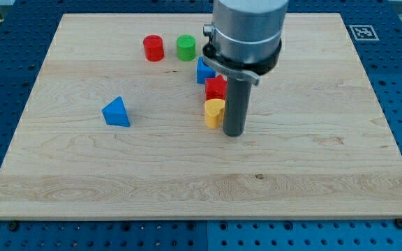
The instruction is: Move the red star slightly to the left
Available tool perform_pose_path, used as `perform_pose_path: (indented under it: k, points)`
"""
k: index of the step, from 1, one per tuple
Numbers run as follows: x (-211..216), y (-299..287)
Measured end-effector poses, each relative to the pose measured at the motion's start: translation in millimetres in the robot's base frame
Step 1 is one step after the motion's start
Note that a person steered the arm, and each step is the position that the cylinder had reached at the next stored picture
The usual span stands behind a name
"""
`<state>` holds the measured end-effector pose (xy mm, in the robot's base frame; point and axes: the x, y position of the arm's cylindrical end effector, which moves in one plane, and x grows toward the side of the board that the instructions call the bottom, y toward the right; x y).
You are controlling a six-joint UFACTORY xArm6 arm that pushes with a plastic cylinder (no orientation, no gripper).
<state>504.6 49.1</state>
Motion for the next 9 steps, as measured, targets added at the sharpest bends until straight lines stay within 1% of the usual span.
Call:
perform_pose_path:
  k: [2, 4, 5, 6, 7, 8, 9]
  points:
    - [110.6, 32.5]
    - [114.2, 33.5]
    - [112.0, 32.5]
    - [93.6, 29.6]
    - [76.6, 41.2]
    - [52.5, 95.7]
    - [-16.5, 124.6]
